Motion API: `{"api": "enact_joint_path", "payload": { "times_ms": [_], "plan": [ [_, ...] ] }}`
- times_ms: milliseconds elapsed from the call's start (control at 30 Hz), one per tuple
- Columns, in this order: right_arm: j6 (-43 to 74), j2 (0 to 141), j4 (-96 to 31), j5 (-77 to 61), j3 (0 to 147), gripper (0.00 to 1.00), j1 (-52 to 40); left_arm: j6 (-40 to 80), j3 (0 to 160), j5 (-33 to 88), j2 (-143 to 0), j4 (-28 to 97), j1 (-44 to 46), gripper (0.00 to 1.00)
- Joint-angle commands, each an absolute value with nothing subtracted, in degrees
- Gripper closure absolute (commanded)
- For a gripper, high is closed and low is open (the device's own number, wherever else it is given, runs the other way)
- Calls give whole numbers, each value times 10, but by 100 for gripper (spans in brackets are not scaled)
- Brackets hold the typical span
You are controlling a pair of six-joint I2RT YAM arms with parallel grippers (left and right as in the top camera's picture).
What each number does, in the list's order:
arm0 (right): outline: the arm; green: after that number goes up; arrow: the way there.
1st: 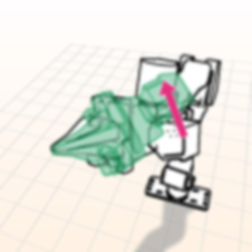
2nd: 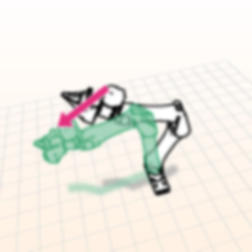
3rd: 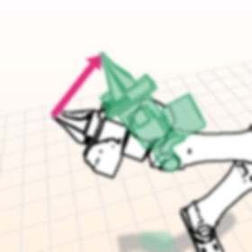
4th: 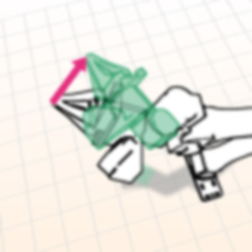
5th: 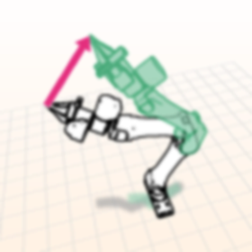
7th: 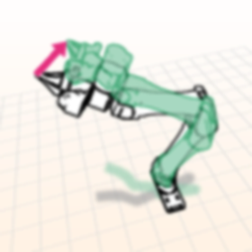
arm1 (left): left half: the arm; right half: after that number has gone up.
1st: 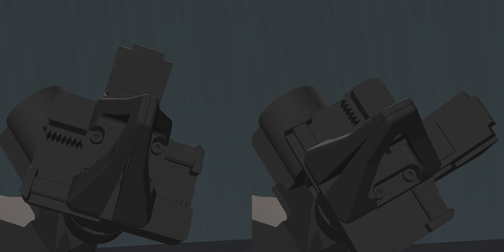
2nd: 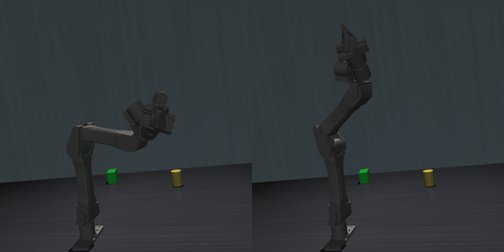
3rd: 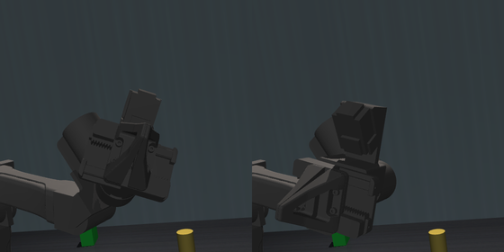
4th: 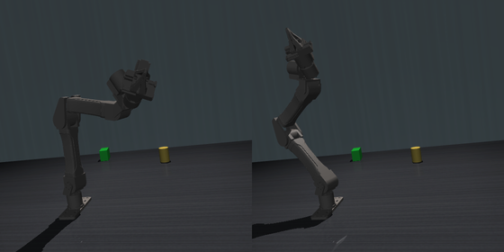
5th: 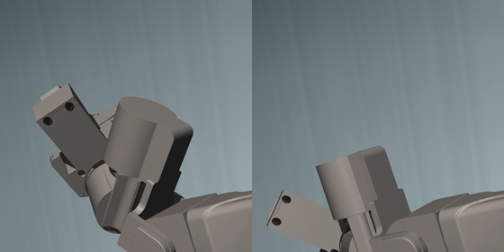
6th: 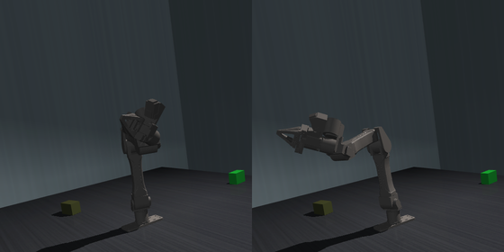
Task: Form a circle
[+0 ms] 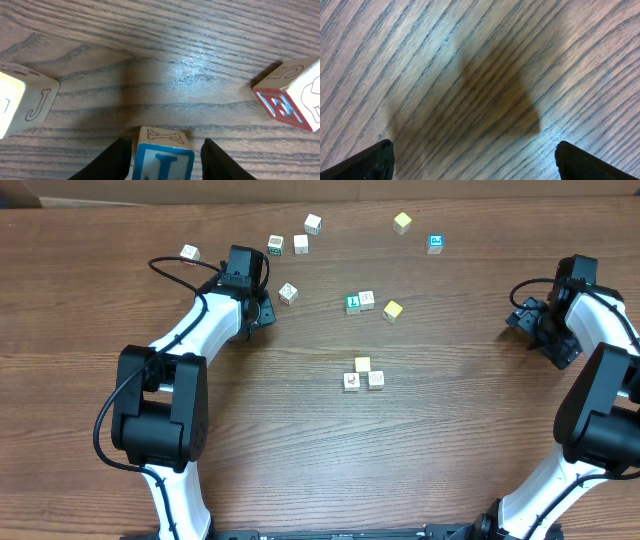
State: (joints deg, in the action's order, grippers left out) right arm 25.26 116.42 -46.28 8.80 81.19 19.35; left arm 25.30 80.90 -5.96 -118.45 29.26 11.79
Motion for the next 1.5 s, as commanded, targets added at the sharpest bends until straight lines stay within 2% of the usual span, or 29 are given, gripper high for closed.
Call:
{"api": "enact_joint_path", "payload": {
  "times_ms": [0, 367, 533, 833, 1033, 1267, 1467],
  "plan": [
    [255, 1149, -461, 90, 810, 0, 192, 252, 828, -53, -1191, 300, 119, 55],
    [255, 1149, -461, 90, 810, 0, 192, 253, 860, -53, -1191, 342, 119, 55],
    [255, 1149, -461, 90, 810, 0, 192, 252, 870, -53, -1191, 357, 119, 58],
    [255, 1149, -461, 90, 810, 0, 192, 225, 902, -53, -1191, 401, 113, 69],
    [255, 1149, -461, 90, 810, 0, 192, 163, 921, -50, -1191, 420, 112, 67],
    [255, 1149, -461, 90, 810, 0, 192, 163, 920, -48, -1200, 438, 113, 66],
    [255, 1149, -461, 90, 810, 0, 192, 164, 917, -43, -1225, 440, 113, 60]
  ]
}}
